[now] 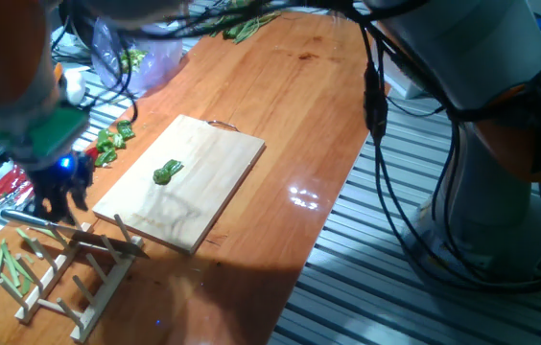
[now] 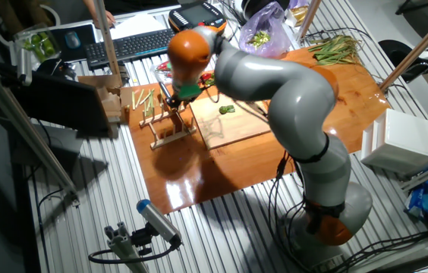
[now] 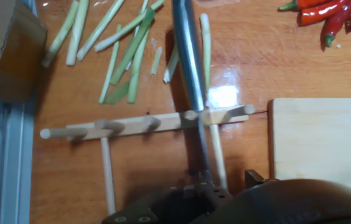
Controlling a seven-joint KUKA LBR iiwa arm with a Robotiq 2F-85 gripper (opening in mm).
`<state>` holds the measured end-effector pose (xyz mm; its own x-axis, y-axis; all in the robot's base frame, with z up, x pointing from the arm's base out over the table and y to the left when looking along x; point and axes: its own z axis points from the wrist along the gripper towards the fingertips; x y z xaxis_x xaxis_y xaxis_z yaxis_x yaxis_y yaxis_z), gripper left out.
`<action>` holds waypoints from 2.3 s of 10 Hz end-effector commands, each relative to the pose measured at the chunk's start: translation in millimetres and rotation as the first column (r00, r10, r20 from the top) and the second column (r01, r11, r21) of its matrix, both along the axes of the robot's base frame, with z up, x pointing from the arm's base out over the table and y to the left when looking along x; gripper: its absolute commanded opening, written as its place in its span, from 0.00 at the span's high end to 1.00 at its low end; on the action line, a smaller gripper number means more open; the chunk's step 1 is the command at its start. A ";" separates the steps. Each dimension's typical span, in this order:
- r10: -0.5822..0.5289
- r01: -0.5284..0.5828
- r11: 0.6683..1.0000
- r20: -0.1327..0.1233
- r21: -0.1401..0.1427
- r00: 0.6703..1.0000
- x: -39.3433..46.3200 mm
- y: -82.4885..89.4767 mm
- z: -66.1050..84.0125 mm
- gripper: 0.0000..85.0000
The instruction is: Chop the chili peppers
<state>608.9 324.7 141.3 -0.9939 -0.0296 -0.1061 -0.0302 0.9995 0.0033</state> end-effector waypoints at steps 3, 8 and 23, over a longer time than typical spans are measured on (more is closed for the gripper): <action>0.007 -0.007 1.000 0.003 -0.019 1.000 7.5 4.7 -13.2 0.60; 0.064 -0.063 0.994 0.006 -0.093 0.998 19.7 2.2 -33.5 0.60; 0.126 -0.131 0.989 -0.076 -0.069 0.989 22.6 -8.5 -54.4 1.00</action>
